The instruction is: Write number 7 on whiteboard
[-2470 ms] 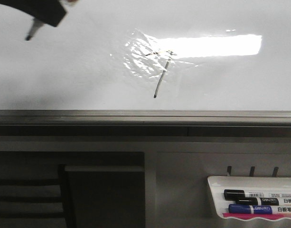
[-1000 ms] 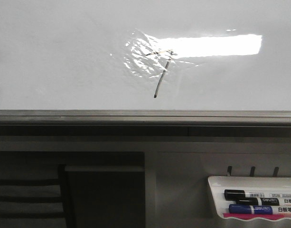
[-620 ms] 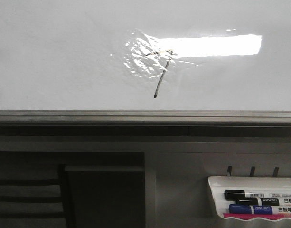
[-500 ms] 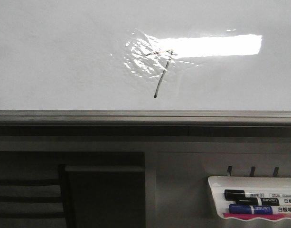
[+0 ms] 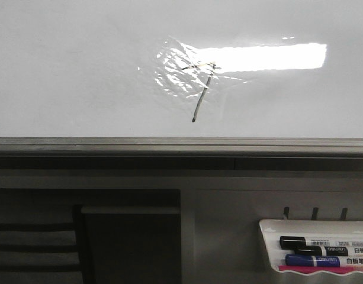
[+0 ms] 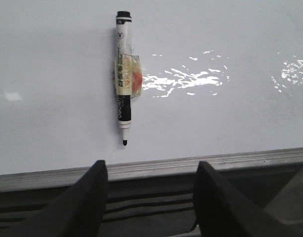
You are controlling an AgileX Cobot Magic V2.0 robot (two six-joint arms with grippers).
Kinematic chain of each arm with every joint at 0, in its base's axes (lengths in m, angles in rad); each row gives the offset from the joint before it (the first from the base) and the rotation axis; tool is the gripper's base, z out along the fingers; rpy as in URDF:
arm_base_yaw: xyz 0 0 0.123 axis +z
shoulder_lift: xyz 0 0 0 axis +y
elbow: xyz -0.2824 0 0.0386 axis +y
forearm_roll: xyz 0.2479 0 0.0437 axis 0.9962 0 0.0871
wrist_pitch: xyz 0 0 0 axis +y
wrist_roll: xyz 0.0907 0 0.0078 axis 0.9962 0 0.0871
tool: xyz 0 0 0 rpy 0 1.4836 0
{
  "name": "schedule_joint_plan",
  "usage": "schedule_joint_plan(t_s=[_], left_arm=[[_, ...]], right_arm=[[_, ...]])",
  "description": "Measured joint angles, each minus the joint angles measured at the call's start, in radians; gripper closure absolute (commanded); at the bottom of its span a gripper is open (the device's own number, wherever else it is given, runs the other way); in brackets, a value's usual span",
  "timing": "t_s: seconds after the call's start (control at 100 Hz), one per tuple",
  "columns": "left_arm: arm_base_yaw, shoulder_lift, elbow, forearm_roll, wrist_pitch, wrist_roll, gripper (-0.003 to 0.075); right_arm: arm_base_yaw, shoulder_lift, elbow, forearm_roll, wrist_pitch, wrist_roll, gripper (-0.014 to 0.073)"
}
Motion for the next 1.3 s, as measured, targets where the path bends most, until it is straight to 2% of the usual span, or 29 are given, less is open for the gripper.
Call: schedule_joint_plan(t_s=[0.08, 0.19, 0.26, 0.34, 0.99, 1.11, 1.3], left_arm=[[0.000, -0.060, 0.058, 0.000, -0.049, 0.002, 0.0390], [0.000, -0.104, 0.106, 0.000, -0.089, 0.002, 0.0530], [0.000, -0.108, 0.114, 0.000, -0.099, 0.003, 0.0649], [0.000, -0.108, 0.117, 0.000, -0.107, 0.005, 0.0743], [0.000, -0.118, 0.121, 0.000, -0.116, 0.007, 0.0741], [0.000, -0.230, 0.172, 0.002, -0.130, 0.007, 0.0741], [0.000, -0.467, 0.354, 0.008, -0.169, 0.007, 0.0741]], right_arm=[[0.000, 0.000, 0.000, 0.002, -0.013, 0.005, 0.0539], [0.000, 0.000, 0.000, 0.002, -0.022, 0.009, 0.0666], [0.000, 0.000, 0.000, 0.002, -0.021, 0.010, 0.0664], [0.000, 0.000, 0.000, 0.002, -0.021, 0.010, 0.0664], [0.000, 0.000, 0.000, 0.002, -0.029, 0.010, 0.0664], [0.000, 0.000, 0.000, 0.002, -0.029, 0.011, 0.0665], [0.000, 0.000, 0.000, 0.002, -0.029, 0.011, 0.0665]])
